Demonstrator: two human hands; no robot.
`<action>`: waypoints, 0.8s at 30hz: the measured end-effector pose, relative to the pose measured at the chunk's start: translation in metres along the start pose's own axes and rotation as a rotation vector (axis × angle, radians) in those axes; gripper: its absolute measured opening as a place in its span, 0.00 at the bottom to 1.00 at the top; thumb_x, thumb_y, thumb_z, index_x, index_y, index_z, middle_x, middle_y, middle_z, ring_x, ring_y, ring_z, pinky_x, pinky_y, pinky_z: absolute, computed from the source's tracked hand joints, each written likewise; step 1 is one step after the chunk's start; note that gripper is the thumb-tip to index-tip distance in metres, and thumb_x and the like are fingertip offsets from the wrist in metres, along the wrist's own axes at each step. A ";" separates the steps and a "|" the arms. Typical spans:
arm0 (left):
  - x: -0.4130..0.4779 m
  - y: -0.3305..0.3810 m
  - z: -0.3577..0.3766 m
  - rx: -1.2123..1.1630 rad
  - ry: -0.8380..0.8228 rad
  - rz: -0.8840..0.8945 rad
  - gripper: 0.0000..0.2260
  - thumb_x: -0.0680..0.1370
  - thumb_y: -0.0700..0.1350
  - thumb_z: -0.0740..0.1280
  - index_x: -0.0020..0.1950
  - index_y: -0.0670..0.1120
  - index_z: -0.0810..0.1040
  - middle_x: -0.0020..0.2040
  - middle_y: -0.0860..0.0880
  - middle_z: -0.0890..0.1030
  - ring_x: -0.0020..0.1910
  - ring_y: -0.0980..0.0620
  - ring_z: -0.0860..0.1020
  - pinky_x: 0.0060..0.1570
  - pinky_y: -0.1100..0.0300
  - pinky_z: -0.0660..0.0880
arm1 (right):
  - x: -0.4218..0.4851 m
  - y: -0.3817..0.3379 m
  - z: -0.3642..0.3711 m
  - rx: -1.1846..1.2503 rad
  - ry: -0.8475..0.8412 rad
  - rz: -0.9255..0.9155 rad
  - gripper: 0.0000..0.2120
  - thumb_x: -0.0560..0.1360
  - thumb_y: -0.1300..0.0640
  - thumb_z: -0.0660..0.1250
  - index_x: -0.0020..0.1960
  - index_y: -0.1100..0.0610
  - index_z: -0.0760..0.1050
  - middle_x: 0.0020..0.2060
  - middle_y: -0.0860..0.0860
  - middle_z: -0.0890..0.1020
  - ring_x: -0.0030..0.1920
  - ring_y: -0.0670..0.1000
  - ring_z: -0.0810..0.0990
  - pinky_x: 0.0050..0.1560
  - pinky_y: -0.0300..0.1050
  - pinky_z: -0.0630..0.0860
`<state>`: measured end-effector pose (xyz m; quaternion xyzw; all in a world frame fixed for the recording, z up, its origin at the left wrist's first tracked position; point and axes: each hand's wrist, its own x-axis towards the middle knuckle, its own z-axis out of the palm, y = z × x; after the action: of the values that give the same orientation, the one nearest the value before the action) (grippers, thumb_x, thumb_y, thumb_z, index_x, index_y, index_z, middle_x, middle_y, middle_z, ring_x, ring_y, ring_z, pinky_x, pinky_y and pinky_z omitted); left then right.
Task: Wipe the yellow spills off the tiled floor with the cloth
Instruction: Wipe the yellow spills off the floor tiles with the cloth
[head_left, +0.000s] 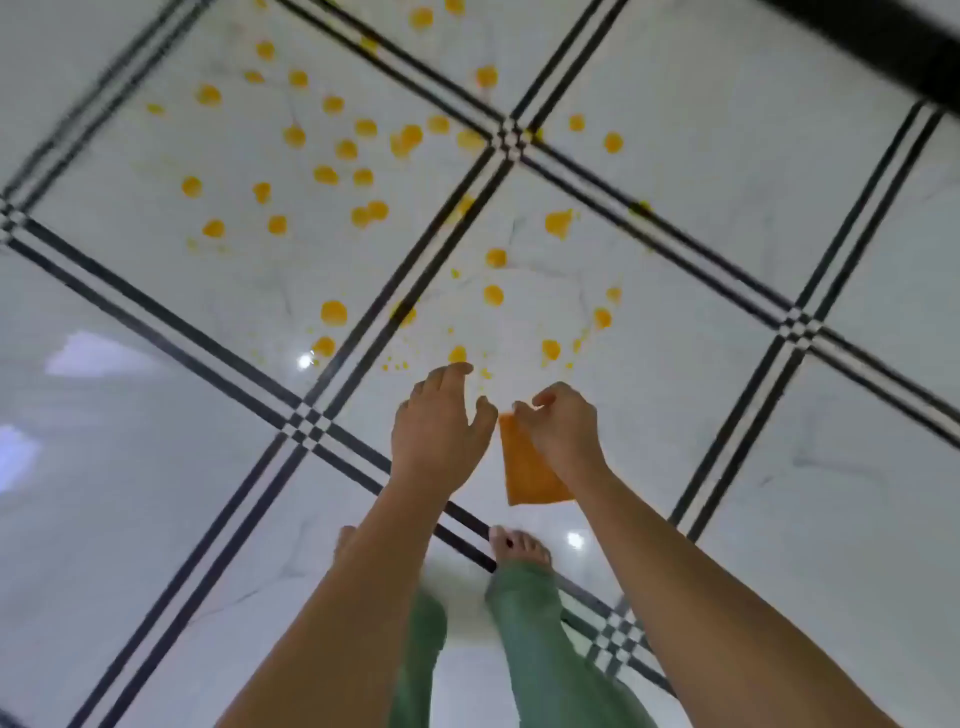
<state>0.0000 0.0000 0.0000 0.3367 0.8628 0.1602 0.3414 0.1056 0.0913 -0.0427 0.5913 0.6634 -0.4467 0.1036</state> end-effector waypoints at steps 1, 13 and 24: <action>0.015 -0.019 0.025 0.003 -0.021 0.007 0.20 0.78 0.49 0.59 0.69 0.45 0.66 0.68 0.47 0.70 0.64 0.46 0.69 0.60 0.52 0.66 | 0.018 0.014 0.022 0.010 -0.013 0.038 0.18 0.74 0.51 0.67 0.57 0.62 0.74 0.52 0.55 0.80 0.50 0.53 0.77 0.43 0.37 0.66; 0.118 -0.144 0.146 0.022 0.135 0.025 0.17 0.78 0.47 0.60 0.66 0.45 0.71 0.66 0.46 0.73 0.65 0.46 0.70 0.64 0.50 0.65 | 0.121 0.085 0.142 0.195 0.290 0.031 0.07 0.73 0.59 0.68 0.40 0.58 0.72 0.32 0.50 0.75 0.33 0.46 0.73 0.32 0.30 0.66; 0.174 -0.224 0.105 0.144 0.417 0.020 0.23 0.76 0.51 0.54 0.68 0.42 0.69 0.69 0.42 0.70 0.70 0.43 0.65 0.67 0.44 0.61 | 0.199 0.025 0.199 -0.611 0.424 -0.469 0.29 0.75 0.36 0.49 0.74 0.45 0.55 0.75 0.55 0.59 0.74 0.63 0.55 0.67 0.69 0.56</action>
<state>-0.1264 -0.0366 -0.2724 0.3283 0.9205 0.1678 0.1291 -0.0057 0.0842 -0.3017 0.4453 0.8880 -0.1101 0.0310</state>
